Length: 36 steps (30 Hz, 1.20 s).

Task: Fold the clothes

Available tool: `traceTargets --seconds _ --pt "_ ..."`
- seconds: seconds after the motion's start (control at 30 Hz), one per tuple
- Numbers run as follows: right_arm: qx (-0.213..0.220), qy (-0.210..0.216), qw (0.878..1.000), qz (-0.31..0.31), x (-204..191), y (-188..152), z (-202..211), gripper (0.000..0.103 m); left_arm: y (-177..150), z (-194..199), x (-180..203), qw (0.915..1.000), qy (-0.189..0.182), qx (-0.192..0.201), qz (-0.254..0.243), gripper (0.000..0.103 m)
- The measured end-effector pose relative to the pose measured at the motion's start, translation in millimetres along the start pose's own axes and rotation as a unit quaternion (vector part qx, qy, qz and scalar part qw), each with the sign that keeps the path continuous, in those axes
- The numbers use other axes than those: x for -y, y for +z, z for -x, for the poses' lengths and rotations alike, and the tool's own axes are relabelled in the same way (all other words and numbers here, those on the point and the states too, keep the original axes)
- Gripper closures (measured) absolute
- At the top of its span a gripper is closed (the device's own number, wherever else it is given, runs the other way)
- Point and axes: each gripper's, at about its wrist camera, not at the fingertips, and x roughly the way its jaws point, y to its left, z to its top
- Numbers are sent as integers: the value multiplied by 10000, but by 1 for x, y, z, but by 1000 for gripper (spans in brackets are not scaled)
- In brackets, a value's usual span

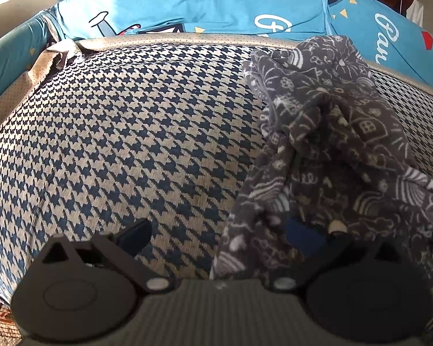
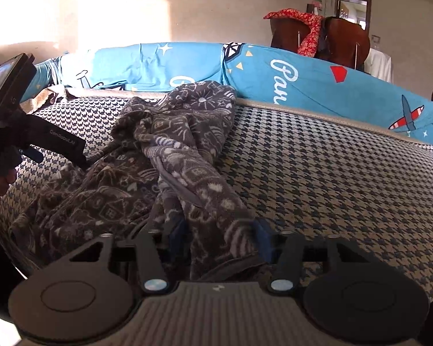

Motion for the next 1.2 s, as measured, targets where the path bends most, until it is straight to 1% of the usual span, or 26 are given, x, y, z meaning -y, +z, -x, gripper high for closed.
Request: traceTargets --seconds 0.03,0.1,0.13,0.33,0.5,0.57,0.7,0.83,1.07,1.2 --pt "-26 61 10000 -15 0 1 0 79 0 0 -1 10000 4 -7 8 0" --pt "-68 198 9998 -45 -2 3 1 87 0 0 -1 10000 -4 -30 15 0" --pt "-83 275 9996 -61 -3 4 3 89 0 0 -1 10000 -20 -41 14 0" --pt "-31 884 9960 -97 -16 19 17 91 0 2 -3 10000 -62 -34 61 0" --pt "81 1457 9893 56 -39 34 27 91 0 5 -6 9999 -100 -18 89 0" --pt "118 1655 9860 157 -53 39 28 91 1 9 -11 9998 -97 59 165 0" --pt "105 1942 9803 334 -80 45 24 91 2 16 -29 9987 -100 173 475 0" --pt "77 2123 9759 490 -103 46 17 91 3 21 -47 9973 -5 246 693 0" --pt "9 2267 9724 552 -123 45 4 91 3 28 -67 9945 55 346 991 0" --pt "-374 2239 9710 745 -134 29 -20 91 4 26 -65 9951 61 313 937 0"
